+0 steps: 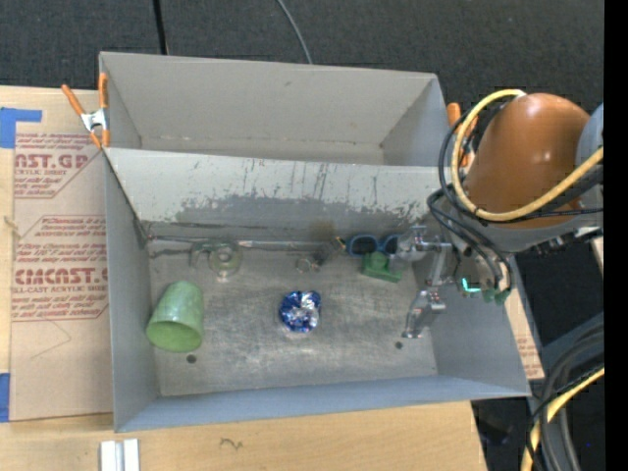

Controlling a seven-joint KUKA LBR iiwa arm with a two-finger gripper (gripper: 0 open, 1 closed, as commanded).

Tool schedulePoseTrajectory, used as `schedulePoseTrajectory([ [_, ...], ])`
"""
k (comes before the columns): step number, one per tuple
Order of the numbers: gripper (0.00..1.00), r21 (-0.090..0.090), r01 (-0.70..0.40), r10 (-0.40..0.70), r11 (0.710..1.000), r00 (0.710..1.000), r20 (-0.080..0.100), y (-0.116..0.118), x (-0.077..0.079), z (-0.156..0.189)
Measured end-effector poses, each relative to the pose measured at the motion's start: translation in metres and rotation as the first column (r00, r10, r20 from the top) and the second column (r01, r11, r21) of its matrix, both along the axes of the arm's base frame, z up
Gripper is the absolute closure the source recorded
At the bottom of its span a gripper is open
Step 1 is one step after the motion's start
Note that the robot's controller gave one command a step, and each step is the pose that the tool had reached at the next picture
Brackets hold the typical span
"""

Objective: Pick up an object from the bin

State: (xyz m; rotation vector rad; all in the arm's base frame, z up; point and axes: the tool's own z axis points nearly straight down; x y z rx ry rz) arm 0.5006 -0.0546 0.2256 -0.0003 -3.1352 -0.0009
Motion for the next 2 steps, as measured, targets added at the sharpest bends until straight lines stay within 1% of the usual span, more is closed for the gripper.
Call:
schedulePoseTrajectory([
  [1,0.0,0.002,0.018,-0.018,1.0,1.0,0.007,0.051,0.074,-0.085],
  [2,0.0,-0.001,-0.373,0.373,0.928,0.928,0.012,0.076,0.007,-0.154],
])
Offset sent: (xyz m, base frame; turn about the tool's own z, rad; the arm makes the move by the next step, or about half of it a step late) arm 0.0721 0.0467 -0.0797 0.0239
